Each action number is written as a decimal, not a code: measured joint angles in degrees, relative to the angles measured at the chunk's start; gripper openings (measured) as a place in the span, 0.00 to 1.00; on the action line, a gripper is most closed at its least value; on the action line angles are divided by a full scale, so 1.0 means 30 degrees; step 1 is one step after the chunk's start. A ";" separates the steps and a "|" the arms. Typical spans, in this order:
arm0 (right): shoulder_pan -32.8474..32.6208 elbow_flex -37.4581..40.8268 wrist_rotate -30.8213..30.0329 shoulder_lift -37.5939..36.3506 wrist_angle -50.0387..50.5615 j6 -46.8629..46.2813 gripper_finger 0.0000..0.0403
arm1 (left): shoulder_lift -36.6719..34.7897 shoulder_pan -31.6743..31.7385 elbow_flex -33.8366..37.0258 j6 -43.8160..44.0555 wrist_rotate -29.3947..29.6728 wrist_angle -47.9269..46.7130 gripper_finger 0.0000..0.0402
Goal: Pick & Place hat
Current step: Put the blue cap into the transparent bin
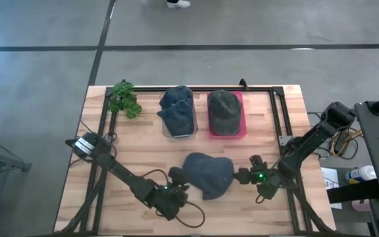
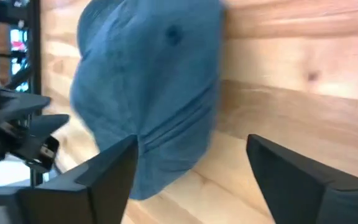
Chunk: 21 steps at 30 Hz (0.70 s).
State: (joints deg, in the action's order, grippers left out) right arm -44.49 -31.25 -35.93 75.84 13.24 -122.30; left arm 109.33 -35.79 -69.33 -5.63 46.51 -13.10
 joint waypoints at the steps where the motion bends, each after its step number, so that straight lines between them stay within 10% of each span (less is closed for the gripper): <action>1: -0.0003 -0.0021 -0.0003 0.0042 -0.0348 0.0333 0.77 | -0.0277 -0.0059 -0.0040 -0.0109 -0.0027 0.0019 0.38; 21: 0.1089 -0.0039 -0.0032 0.3442 -0.6805 0.3839 0.85 | -0.2203 0.4783 0.3123 0.4979 -0.3448 -0.2823 0.38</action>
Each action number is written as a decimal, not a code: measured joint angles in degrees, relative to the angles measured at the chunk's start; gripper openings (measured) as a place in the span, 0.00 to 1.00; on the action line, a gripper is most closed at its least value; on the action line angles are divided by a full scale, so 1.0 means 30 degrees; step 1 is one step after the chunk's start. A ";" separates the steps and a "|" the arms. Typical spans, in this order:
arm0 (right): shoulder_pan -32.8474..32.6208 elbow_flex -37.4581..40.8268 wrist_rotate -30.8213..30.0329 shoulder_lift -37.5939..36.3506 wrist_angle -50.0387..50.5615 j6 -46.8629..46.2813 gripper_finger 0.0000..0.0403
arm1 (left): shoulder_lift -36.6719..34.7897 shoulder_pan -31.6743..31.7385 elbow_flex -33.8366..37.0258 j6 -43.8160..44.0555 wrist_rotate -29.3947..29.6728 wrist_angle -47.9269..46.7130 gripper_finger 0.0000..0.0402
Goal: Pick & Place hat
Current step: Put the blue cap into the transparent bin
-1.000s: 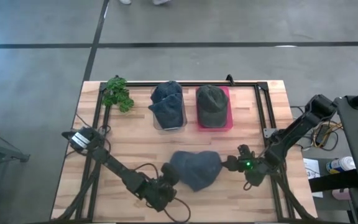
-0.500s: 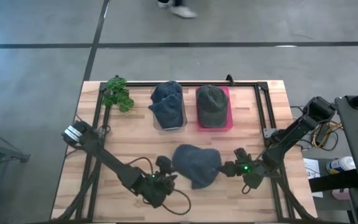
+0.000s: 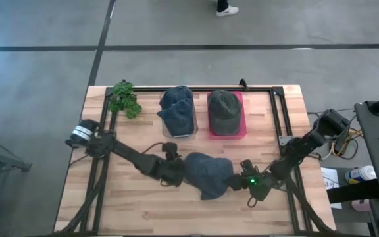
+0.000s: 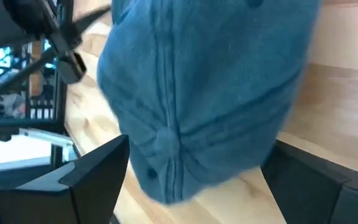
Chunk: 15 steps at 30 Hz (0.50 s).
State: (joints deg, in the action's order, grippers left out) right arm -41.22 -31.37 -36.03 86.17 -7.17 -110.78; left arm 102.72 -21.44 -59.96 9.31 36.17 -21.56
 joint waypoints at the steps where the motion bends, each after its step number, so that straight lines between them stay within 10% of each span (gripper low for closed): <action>1: 0.0206 -0.0010 -0.0004 0.0334 -0.0327 -0.0015 0.84 | 0.0000 0.0212 0.0258 -0.0196 -0.0779 0.0554 0.38; 9: 0.1629 -0.0058 -0.0823 0.1240 -0.2290 0.0058 0.78 | 0.0000 0.0440 0.1054 -0.1689 -0.4903 0.3615 0.38; 15: 0.2321 -0.0047 -0.0917 0.0156 -0.2272 0.1525 0.55 | 0.0000 0.0447 0.1113 -0.1729 -0.5758 0.5051 0.38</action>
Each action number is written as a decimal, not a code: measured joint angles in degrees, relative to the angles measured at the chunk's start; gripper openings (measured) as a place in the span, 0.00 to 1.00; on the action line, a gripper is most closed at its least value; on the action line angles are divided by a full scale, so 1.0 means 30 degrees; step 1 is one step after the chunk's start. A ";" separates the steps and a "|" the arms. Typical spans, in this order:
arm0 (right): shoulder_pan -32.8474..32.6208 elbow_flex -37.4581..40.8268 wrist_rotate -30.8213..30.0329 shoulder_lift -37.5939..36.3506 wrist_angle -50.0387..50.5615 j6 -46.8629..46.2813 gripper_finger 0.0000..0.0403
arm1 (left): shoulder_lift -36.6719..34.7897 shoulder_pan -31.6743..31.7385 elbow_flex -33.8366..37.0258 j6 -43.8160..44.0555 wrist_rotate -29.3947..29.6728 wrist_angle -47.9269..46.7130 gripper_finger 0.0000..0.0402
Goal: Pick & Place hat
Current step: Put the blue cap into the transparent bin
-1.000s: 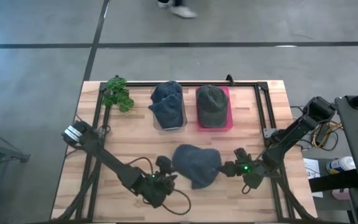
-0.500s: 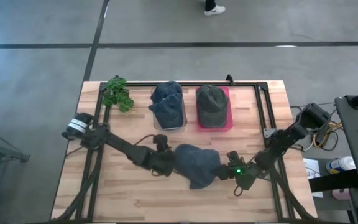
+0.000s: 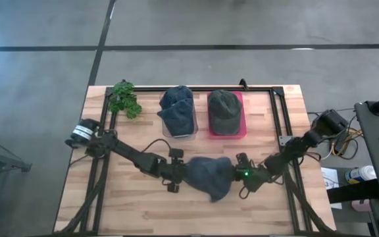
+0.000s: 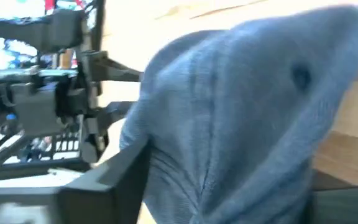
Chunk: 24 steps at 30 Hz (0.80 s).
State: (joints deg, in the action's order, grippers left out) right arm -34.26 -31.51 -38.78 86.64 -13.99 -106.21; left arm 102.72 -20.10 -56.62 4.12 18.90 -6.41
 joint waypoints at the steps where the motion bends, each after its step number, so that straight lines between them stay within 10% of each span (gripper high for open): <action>1: 0.0064 0.0000 0.0051 -0.0260 0.0006 0.0356 0.50 | 0.0000 -0.0016 0.0000 0.0003 0.0000 0.0278 0.38; 10: 0.1643 0.0000 0.2082 -0.3116 0.0149 0.6520 0.05 | -0.0939 -0.0720 -0.1336 0.1552 0.2450 -0.0809 0.38; 24: 1.0305 -0.5441 1.0892 -0.5722 0.6405 2.2435 0.02 | -0.6296 -0.3603 -0.2601 1.1092 0.6074 -0.5999 0.38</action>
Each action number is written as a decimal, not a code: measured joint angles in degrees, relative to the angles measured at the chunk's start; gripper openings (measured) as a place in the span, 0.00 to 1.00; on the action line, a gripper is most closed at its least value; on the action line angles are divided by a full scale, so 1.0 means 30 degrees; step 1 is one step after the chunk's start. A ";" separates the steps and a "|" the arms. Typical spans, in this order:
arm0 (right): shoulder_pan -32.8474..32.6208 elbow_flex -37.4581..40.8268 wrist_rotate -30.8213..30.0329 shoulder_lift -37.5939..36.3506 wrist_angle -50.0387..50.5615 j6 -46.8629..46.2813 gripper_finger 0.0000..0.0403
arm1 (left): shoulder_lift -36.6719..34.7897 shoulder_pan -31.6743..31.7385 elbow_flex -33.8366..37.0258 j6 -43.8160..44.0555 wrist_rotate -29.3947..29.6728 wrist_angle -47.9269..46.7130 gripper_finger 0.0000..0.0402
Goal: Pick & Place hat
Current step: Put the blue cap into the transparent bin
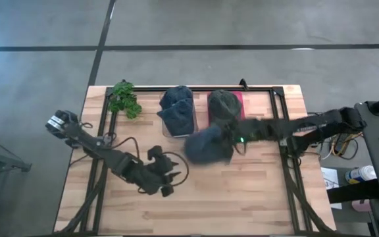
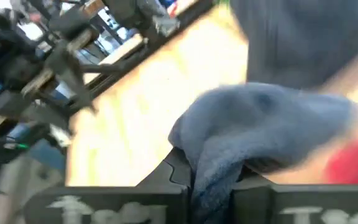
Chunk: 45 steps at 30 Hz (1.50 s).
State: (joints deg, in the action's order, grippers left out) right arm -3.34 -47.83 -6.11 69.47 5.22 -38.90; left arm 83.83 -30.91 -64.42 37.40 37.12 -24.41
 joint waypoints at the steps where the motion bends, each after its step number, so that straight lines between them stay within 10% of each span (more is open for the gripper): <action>1: 0.0697 -0.1018 0.0523 0.0252 0.0549 0.1278 0.02 | -0.0127 -0.0110 0.0000 -0.0003 -0.0018 -0.0305 0.38; 13: 0.5483 -1.3565 0.6678 0.7449 0.9008 1.1060 0.02 | -0.3177 0.0171 -0.0554 0.0944 0.6640 -0.5098 0.38; 29: 0.6303 -2.8459 0.5831 1.7045 1.7880 2.1421 0.02 | -0.8199 0.1361 0.0058 0.1079 0.8971 -0.9748 0.38; 45: 0.5284 -2.8663 0.4922 1.7066 1.6153 2.7896 0.02 | -0.8530 0.3319 0.0175 0.1017 0.8882 -0.9518 0.38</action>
State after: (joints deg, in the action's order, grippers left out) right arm 12.51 -133.82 8.66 120.67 53.68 44.79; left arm 58.24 -20.95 -63.90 40.45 63.77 -52.96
